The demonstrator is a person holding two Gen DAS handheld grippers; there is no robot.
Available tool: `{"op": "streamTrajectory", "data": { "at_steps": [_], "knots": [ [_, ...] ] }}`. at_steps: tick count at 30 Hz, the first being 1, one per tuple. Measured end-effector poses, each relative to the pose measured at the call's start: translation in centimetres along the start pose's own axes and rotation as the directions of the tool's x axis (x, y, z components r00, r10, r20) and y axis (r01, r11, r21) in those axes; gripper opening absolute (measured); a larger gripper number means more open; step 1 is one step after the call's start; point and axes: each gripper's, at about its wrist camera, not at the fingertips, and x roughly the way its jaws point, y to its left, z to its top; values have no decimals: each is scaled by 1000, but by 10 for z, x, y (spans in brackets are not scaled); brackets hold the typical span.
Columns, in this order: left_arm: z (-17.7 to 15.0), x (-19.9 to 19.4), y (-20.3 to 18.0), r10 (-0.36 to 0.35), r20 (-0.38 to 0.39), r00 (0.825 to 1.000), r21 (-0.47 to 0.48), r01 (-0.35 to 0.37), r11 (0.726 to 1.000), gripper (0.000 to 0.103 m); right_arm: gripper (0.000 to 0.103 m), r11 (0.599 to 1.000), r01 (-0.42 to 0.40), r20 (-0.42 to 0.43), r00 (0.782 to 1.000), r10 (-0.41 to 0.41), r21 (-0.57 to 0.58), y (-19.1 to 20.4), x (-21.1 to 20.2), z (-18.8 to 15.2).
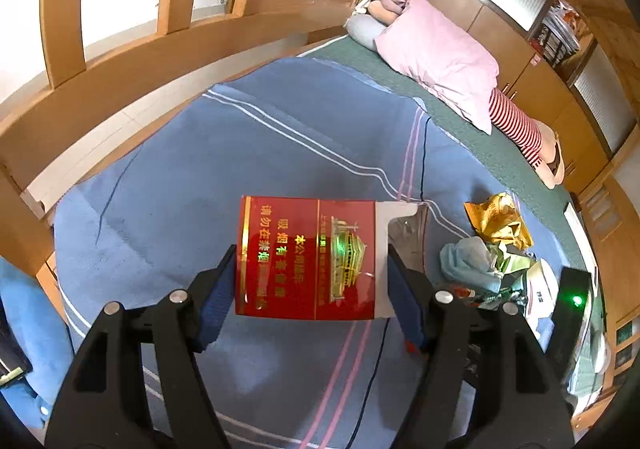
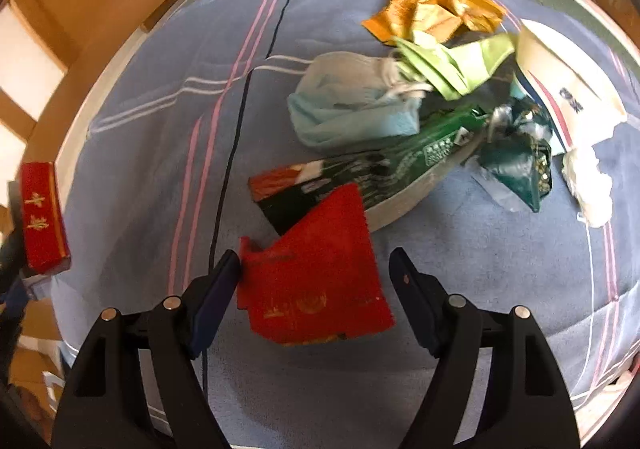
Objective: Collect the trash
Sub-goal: 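Close the right tool on the red snack packet, then hold the red box in the left tool while the right tool holds the red packet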
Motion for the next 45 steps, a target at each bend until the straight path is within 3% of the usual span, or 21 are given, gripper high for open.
{"op": "streamTrajectory", "data": {
  "at_steps": [4,9,11,16,22,25,36,45],
  "knots": [
    [-2,-4,-4,-17,1,1000,25,17,1000,70,73,993,70,25,997,-68,-90,18,1,0],
    [-2,0,-7,-28,-14,999,30,29,999,70,48,984,72,43,997,-66,-162,34,1,-5],
    [-2,0,-6,-30,-16,999,26,30,999,70,43,982,65,47,997,-57,-180,37,0,-7],
    [-2,-3,-4,-32,-13,999,21,32,999,70,42,990,49,54,998,-41,-135,30,-4,-3],
    [-3,-3,-7,-34,-16,999,36,34,999,70,42,988,-93,-24,995,97,126,-9,2,-5],
    [-3,-2,-8,-32,-18,999,41,33,999,70,42,975,-122,-31,991,130,185,-20,3,-4],
    [-3,-3,-11,-29,-19,999,57,30,998,70,42,986,-110,95,991,99,123,-13,-25,-7],
    [-3,-3,-11,-29,-21,999,65,30,997,70,42,982,-124,97,989,111,145,-17,-27,-10]
  ]
}}
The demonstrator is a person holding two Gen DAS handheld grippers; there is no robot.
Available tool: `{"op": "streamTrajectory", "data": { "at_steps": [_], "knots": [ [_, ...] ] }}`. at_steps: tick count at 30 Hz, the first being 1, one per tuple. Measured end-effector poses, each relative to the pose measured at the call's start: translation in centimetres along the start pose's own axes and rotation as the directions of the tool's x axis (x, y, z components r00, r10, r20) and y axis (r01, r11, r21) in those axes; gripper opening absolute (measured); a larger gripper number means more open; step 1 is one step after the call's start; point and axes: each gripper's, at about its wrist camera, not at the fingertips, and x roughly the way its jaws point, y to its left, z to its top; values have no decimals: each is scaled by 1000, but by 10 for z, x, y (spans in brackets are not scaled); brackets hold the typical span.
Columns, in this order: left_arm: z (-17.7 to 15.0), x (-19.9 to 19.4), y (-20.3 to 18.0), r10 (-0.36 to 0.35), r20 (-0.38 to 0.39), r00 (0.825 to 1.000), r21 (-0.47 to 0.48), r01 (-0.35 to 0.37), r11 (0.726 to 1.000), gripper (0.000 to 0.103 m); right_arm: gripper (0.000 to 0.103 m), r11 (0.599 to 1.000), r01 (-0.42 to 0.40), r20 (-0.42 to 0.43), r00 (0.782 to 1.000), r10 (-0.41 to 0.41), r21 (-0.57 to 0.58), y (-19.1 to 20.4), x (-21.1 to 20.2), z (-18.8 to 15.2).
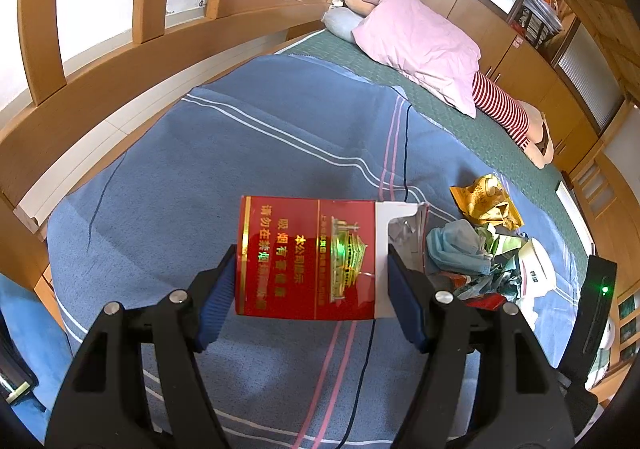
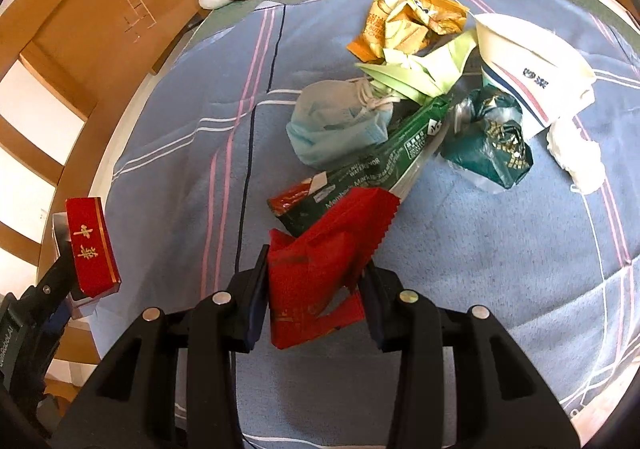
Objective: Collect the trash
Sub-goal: 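Hold the red box in the left tool while the right tool holds the red packet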
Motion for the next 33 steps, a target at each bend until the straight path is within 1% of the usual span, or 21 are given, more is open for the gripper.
{"op": "streamTrajectory", "data": {
  "at_steps": [15,17,20,22,26,33],
  "knots": [
    [1,2,-2,-10,-5,1000,17,10,1000,70,42,999,-17,9,1000,17,32,-8,-6,0],
    [1,0,-3,-34,1,999,17,34,999,70,42,999,-20,13,1000,20,36,-9,-8,0],
    [2,-6,-8,-102,29,994,25,101,995,70,42,1000,3,40,999,-4,22,-7,-13,-1],
    [1,-9,-13,-118,46,992,44,116,992,70,42,1000,25,68,997,-24,-7,-2,-17,-2],
    [2,-9,-15,-108,45,993,47,106,993,70,42,999,37,79,996,-34,-33,3,-18,-3],
    [1,-5,-12,-85,19,996,39,85,996,70,42,1000,27,60,998,-27,1,-4,-14,-2]
  ]
}}
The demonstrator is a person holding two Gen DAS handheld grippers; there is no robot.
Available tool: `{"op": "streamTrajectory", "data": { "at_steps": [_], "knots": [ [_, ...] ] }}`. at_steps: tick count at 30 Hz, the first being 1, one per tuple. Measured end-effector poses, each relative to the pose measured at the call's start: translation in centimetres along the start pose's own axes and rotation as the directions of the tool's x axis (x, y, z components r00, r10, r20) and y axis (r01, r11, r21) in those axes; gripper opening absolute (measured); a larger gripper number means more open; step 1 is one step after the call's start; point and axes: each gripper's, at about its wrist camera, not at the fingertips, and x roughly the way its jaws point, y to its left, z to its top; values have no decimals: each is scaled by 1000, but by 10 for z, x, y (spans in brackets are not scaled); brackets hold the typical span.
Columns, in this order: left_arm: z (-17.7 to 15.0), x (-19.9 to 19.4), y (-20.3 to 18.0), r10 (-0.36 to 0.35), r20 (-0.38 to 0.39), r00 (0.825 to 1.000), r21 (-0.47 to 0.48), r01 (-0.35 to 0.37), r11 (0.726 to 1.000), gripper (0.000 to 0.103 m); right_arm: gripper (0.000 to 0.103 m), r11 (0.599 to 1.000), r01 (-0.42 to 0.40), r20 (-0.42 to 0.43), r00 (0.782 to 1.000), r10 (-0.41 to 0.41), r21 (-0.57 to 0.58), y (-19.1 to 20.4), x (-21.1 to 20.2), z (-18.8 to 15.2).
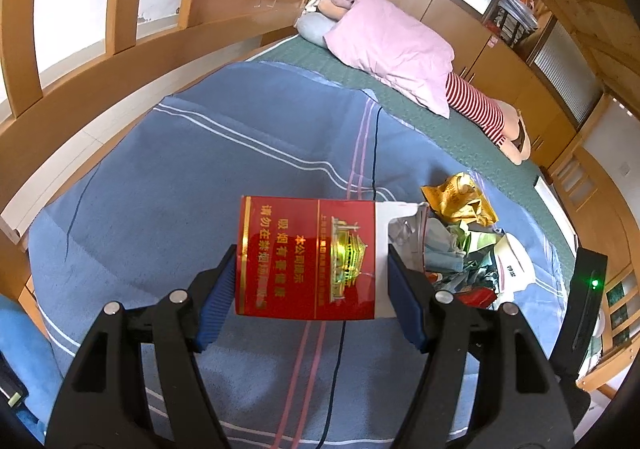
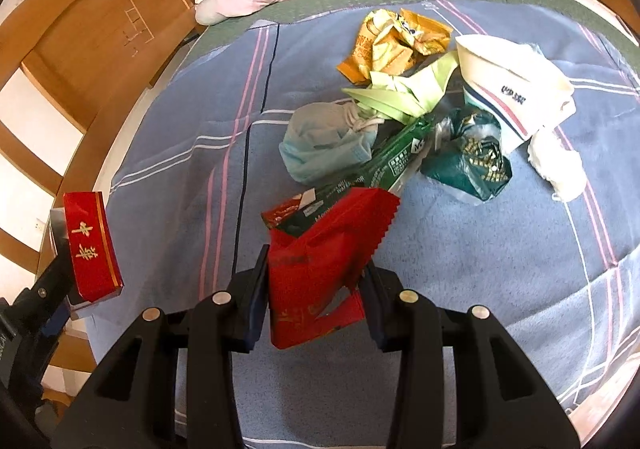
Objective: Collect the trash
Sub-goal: 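Hold the red box in the left tool while the right tool holds the red packet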
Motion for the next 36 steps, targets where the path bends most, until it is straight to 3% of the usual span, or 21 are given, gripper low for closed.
{"op": "streamTrajectory", "data": {
  "at_steps": [36],
  "knots": [
    [-2,2,-2,-5,-10,1000,7,5,1000,70,42,999,-13,-8,1000,13,39,-6,0,2]
  ]
}}
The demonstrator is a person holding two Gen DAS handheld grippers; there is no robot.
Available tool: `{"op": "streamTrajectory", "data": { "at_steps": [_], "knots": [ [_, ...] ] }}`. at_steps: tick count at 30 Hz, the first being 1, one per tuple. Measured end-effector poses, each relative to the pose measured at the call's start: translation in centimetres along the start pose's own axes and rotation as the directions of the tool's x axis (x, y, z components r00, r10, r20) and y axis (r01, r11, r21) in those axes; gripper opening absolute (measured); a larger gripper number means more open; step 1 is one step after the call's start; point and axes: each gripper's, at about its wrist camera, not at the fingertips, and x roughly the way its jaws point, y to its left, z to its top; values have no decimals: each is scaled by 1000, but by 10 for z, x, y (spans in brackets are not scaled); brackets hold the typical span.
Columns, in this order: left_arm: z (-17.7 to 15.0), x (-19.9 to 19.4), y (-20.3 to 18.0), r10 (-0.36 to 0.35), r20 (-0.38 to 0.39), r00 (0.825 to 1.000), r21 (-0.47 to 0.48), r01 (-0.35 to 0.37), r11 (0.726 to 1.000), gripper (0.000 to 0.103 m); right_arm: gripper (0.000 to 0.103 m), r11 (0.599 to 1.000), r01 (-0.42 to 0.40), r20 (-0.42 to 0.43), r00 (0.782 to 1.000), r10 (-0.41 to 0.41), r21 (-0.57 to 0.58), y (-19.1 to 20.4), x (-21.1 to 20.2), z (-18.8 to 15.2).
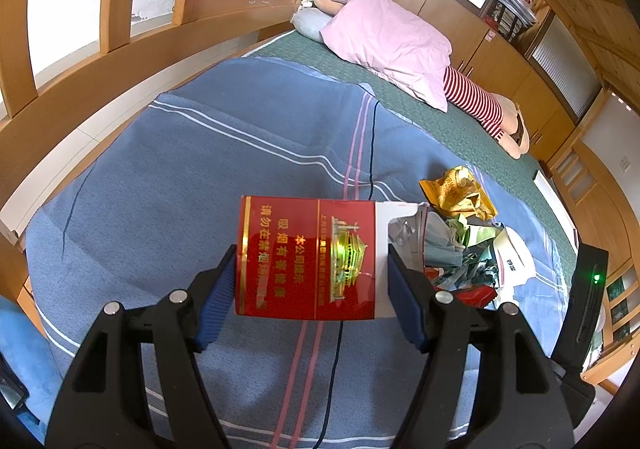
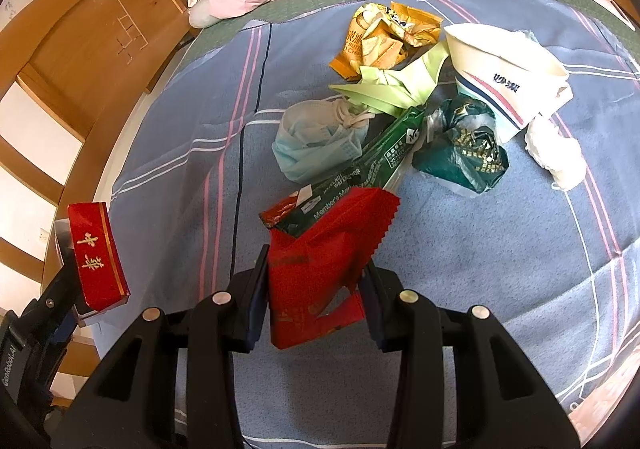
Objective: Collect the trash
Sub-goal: 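Hold the red box in the left tool while the right tool holds the red packet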
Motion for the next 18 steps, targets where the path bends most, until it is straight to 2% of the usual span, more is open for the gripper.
{"op": "streamTrajectory", "data": {
  "at_steps": [18],
  "knots": [
    [-2,1,-2,-6,-2,1000,1,6,1000,70,42,1000,-8,6,1000,8,11,-1,1,-1]
  ]
}}
